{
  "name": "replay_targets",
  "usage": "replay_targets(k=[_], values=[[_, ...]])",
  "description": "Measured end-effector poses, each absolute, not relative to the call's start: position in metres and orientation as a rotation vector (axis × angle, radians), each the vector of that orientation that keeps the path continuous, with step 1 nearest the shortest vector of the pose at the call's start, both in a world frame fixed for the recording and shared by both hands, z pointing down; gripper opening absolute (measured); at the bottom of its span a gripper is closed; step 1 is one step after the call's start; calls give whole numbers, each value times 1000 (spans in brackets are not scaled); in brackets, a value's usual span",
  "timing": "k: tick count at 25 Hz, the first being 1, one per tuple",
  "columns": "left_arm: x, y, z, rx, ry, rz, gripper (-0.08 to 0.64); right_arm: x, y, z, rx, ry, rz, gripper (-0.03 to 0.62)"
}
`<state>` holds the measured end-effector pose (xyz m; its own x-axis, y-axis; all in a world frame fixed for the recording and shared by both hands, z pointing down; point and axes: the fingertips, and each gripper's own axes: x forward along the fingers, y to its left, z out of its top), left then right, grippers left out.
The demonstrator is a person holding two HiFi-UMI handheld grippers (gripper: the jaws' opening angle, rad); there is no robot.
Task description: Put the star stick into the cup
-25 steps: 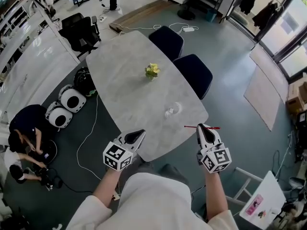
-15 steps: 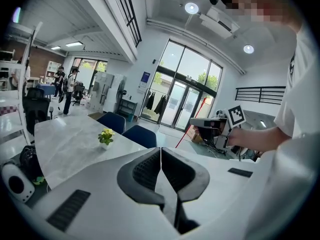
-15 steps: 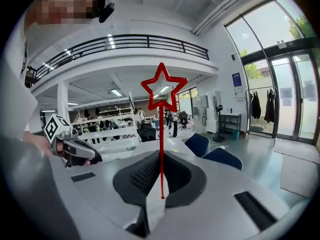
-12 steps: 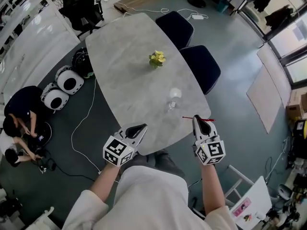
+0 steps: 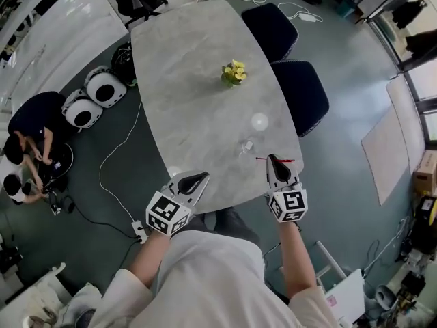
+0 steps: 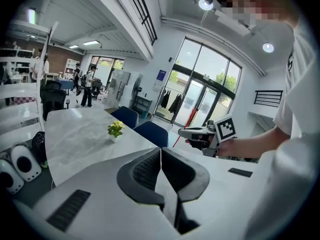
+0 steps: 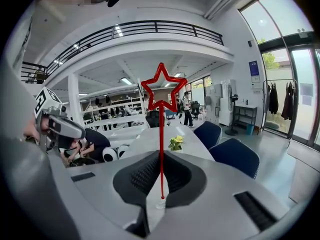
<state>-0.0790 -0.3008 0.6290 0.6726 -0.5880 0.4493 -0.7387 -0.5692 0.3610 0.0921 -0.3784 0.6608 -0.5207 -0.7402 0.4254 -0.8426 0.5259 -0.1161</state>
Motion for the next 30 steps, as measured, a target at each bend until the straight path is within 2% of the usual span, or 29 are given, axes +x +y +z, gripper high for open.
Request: replay_targets(k=[6, 16, 30], values=[[-69, -302, 655, 2294, -1077, 386, 23, 96, -411, 717, 1258, -2455, 385, 20], [-57, -301, 704, 2193, -1135, 398, 23, 97, -429, 825, 1185, -2405, 573, 20], [-47, -304, 746, 2096, -1143, 384, 23, 95, -438, 897, 1125, -2320, 683, 25]])
